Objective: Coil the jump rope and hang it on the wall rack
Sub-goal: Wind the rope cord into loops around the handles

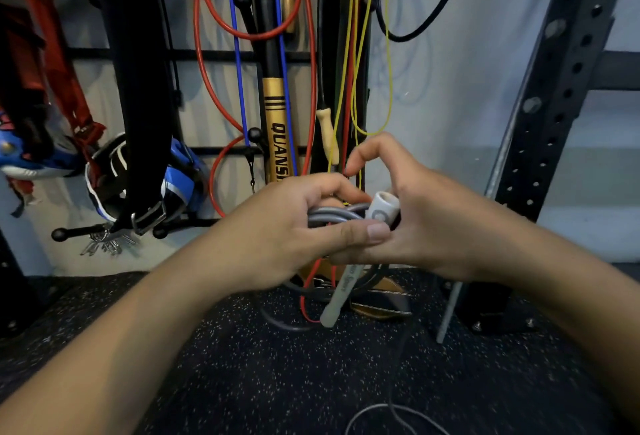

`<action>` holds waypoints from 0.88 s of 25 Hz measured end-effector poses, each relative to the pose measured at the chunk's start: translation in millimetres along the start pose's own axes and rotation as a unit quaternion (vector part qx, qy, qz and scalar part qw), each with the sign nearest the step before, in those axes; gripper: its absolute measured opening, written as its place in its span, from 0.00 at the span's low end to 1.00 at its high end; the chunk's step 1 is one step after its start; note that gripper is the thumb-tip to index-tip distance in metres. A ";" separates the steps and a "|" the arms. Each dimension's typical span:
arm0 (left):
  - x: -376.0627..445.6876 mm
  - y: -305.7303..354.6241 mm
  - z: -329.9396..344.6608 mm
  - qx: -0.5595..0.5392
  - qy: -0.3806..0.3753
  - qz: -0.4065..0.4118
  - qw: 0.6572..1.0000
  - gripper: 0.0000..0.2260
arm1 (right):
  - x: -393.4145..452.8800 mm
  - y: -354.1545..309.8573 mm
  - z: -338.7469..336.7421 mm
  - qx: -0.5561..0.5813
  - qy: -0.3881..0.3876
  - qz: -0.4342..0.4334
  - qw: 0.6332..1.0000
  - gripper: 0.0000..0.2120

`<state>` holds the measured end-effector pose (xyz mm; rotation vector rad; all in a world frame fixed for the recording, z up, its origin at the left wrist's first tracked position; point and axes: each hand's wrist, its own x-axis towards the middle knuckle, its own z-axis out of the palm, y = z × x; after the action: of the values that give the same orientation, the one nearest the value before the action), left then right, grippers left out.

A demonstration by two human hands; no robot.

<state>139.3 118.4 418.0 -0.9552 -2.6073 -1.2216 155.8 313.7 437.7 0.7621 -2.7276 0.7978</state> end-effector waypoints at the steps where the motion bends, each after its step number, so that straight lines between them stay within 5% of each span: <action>1: -0.2 -1.2 2.2 -0.034 -0.010 -0.002 0.999 0.17 | -0.8 -1.7 -0.4 -0.015 -0.004 0.003 1.000 0.36; 6: -2.2 -2.1 6.0 -0.131 -0.008 0.039 0.991 0.15 | -2.9 -4.6 -2.7 0.027 -0.009 -0.002 1.000 0.45; 10: -3.6 0.1 -8.9 -0.188 0.090 0.054 0.977 0.16 | -3.9 2.2 -16.7 0.199 0.042 0.024 0.979 0.24; 14: 3.5 -12.4 -19.7 -0.408 0.298 0.038 0.862 0.10 | -5.3 21.0 -14.9 0.328 0.084 0.070 0.939 0.30; 17: 7.9 -13.2 -12.4 -0.504 0.382 0.016 0.775 0.11 | 1.4 17.8 13.8 0.408 0.077 0.061 0.908 0.36; 19: 8.2 -8.6 2.9 -0.532 0.393 -0.002 0.750 0.15 | 4.8 9.7 36.4 0.428 0.099 0.054 0.897 0.37; 22: 7.0 -7.4 21.5 -0.531 0.400 -0.020 0.747 0.18 | 5.1 -6.2 54.5 0.480 0.174 0.056 0.858 0.25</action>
<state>132.9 133.9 401.1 -0.2363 -1.1471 -2.4563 152.4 277.1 396.6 0.5002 -1.9399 2.1347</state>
